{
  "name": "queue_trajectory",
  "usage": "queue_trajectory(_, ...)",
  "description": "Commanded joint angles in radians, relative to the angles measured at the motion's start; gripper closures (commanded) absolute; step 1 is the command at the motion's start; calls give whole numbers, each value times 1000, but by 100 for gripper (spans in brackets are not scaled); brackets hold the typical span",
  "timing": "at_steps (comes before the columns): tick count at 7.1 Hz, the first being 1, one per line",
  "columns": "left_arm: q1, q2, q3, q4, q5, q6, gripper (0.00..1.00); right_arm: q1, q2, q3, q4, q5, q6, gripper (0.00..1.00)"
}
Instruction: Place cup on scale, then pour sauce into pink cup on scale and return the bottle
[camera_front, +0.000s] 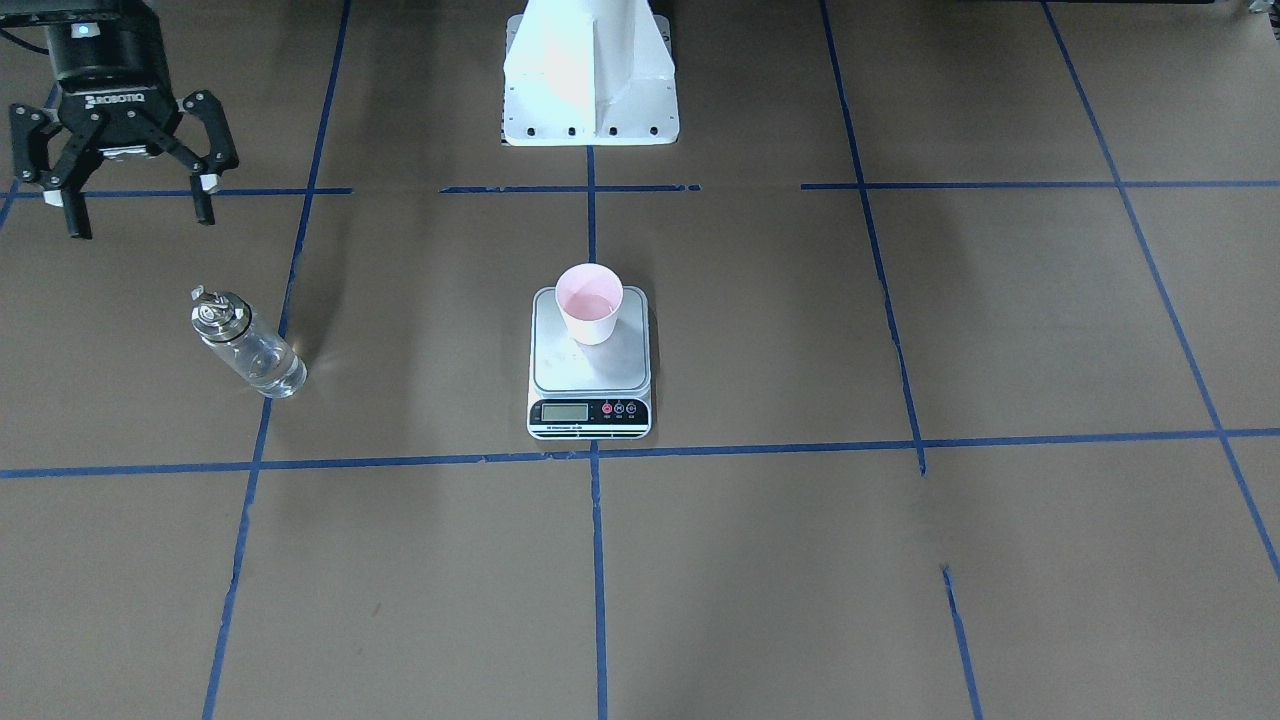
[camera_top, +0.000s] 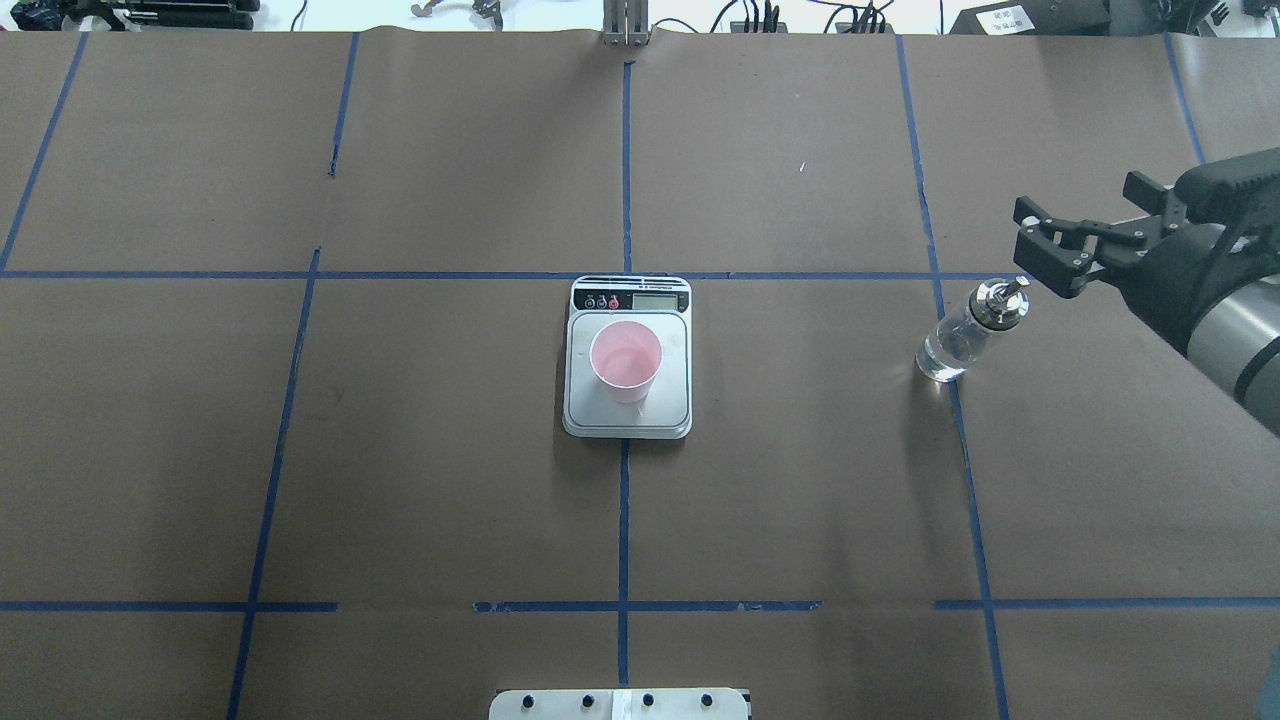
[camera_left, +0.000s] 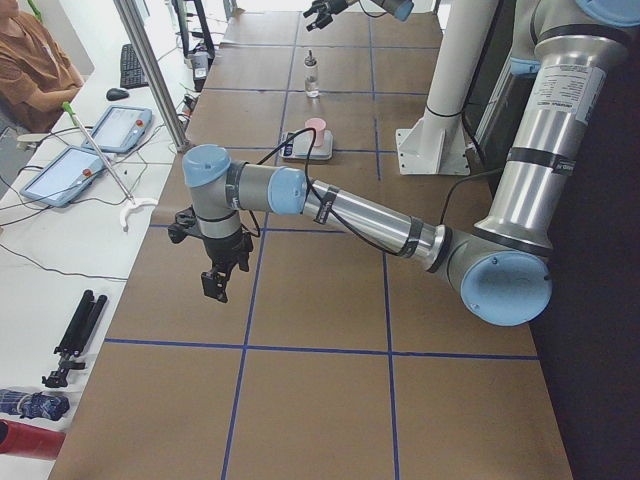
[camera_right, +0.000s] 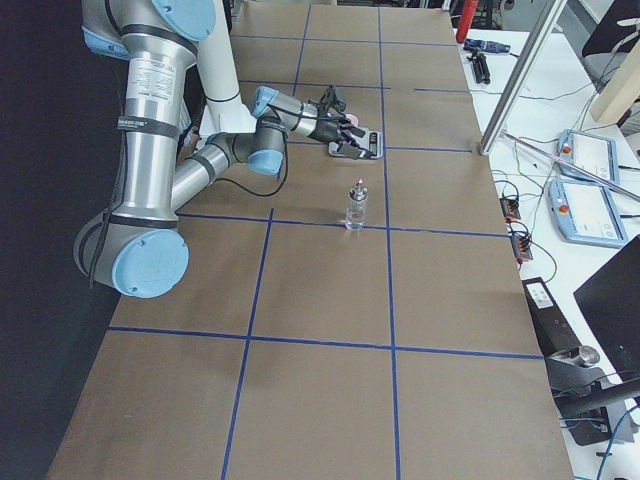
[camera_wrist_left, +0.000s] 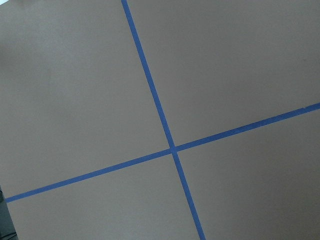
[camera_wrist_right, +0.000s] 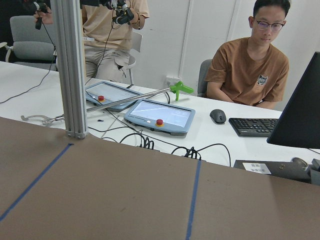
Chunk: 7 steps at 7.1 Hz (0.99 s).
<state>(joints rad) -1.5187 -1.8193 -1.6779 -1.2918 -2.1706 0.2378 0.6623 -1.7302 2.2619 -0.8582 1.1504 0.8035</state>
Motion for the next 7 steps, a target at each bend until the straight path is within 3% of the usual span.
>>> queue_trajectory(1, 0, -3, 0, 0, 0, 0, 0, 289, 11, -68, -1, 343, -121, 0)
queue_trajectory(3, 0, -2, 4, -1, -5, 3, 0, 506, 27, -183, -2, 673, -129, 0)
queue_trajectory(5, -5, 15, 4, -6, -6, 11, 0, 672, 24, -292, -42, 939, -141, 0)
queue_trajectory(7, -6, 38, 7, 0, -12, 82, 0, 729, 26, -294, -312, 1076, -214, 0)
